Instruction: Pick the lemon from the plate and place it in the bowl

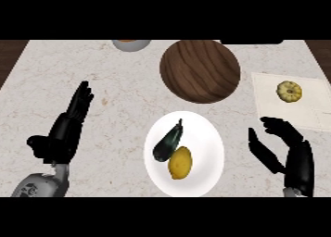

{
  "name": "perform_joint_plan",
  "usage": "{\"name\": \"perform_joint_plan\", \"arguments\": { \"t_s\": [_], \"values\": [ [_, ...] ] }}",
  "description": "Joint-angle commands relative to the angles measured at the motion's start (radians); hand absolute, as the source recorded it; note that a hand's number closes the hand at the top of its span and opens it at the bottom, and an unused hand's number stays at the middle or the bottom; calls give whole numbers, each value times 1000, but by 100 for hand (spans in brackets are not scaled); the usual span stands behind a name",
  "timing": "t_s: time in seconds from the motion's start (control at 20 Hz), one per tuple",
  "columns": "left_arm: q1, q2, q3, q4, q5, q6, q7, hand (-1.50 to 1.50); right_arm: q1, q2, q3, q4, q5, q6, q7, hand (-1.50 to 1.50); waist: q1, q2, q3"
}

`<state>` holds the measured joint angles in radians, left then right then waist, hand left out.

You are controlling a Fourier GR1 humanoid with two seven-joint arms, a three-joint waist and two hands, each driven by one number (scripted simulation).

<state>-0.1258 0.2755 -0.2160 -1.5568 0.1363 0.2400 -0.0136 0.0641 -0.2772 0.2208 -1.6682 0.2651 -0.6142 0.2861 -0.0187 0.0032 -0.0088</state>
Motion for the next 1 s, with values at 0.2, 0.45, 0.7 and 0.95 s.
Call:
{"name": "perform_joint_plan", "arguments": {
  "t_s": [0.2,0.45,0.7,0.95],
  "values": [
    [2,-6,2,25,19,-6,52,0,77,271,221,-55,303,-543,-140,-150,-4,-15,6],
    [-19,-27,-2,31,19,0,59,0,153,275,351,24,493,-757,-71,-150,2,-4,3],
    [-8,-33,9,44,10,15,32,0,277,276,340,-4,581,-730,62,-150,-12,3,-1],
    [-2,-23,4,20,6,6,47,0,365,277,391,-37,640,-654,239,-150,4,5,1]
  ]
}}
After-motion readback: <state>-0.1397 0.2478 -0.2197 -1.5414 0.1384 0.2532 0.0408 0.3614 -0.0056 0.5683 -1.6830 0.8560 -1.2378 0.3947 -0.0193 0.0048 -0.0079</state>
